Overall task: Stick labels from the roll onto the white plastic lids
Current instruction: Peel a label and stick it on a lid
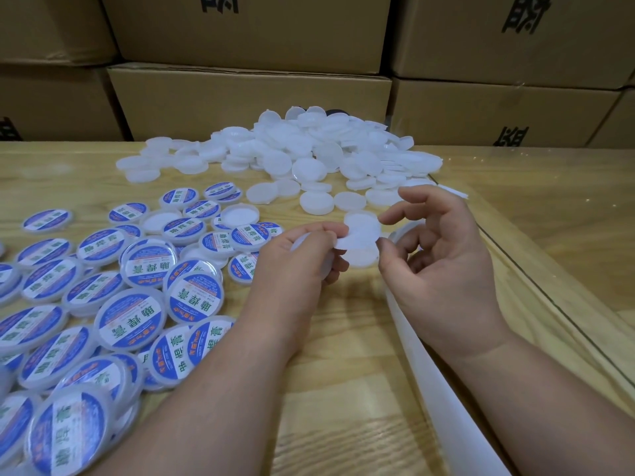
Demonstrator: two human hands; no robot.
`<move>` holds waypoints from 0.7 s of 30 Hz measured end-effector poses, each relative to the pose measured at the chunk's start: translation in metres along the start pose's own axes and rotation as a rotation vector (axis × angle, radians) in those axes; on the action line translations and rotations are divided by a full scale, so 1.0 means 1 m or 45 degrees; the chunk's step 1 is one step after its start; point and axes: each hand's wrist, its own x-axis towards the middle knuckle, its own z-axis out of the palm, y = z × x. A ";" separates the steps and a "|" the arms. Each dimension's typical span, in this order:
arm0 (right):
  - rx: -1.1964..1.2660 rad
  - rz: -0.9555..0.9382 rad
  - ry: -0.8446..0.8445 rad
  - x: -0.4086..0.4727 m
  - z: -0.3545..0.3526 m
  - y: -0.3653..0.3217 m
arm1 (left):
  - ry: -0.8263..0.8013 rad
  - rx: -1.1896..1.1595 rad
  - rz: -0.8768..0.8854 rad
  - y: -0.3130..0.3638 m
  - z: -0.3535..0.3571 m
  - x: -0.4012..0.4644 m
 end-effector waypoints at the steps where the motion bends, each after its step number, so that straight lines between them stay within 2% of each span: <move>1: 0.007 -0.001 -0.001 0.000 0.000 0.000 | 0.002 -0.001 0.002 0.000 0.000 0.000; 11: 0.097 0.082 0.004 -0.001 0.001 -0.003 | -0.036 -0.013 0.044 0.001 -0.001 -0.001; 16: 0.211 0.238 0.053 -0.001 0.000 -0.004 | -0.118 -0.219 0.098 0.001 -0.005 -0.002; 21: 0.373 0.438 0.098 0.003 0.000 -0.007 | -0.066 -0.321 0.018 0.002 -0.004 -0.001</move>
